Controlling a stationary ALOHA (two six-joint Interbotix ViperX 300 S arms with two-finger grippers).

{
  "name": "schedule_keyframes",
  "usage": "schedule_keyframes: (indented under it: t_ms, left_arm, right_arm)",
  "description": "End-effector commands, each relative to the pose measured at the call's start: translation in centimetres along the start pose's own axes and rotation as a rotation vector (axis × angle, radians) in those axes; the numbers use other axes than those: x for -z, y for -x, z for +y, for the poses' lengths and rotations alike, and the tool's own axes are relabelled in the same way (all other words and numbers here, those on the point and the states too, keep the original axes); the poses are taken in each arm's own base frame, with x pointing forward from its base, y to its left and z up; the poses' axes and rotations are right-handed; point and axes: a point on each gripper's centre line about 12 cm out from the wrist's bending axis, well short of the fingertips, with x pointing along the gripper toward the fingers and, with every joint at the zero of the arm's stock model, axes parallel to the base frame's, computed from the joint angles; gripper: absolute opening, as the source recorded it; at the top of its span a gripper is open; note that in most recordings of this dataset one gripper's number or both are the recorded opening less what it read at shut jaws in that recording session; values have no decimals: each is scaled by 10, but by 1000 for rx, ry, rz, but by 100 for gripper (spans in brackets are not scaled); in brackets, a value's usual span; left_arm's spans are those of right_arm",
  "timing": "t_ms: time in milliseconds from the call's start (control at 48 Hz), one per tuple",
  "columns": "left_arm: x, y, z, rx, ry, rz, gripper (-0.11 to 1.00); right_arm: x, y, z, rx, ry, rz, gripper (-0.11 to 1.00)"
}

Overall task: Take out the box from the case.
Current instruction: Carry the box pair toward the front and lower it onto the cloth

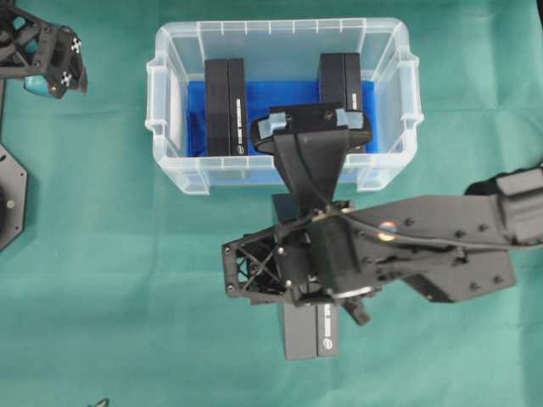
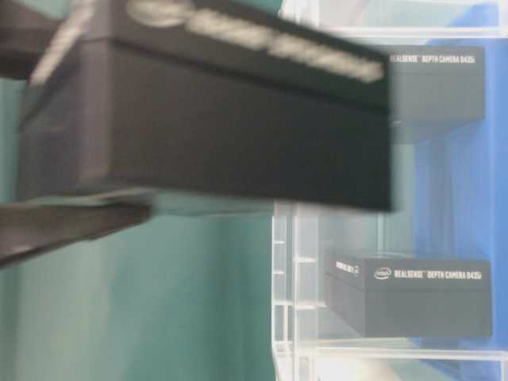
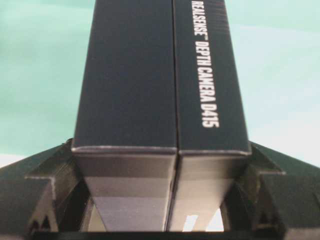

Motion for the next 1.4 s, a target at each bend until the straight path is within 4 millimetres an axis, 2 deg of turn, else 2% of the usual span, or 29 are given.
schedule_keyframes:
  t_ms: [0,292,521,896,1375]
  left_arm:
    - [1,6,-2,21,-8,-11,97]
    - [4,6,-4,23,-2,-5,97]
    - [7,6,-5,26,-11,-2,97]
    - [7,6,-5,27,3,0,97]
    - [7,5,-6,29,3,-3,97]
  right_arm:
    - [0,6,-2,-32,-2,7,67]
    - [2,-38,6,-97,-5,-3,67]
    - [2,-80,-6,-34,-45,-17,67]
    - [6,-120,-9,-97,-73,18,67]
    - [15,-124,-9,-130,-21,36,67]
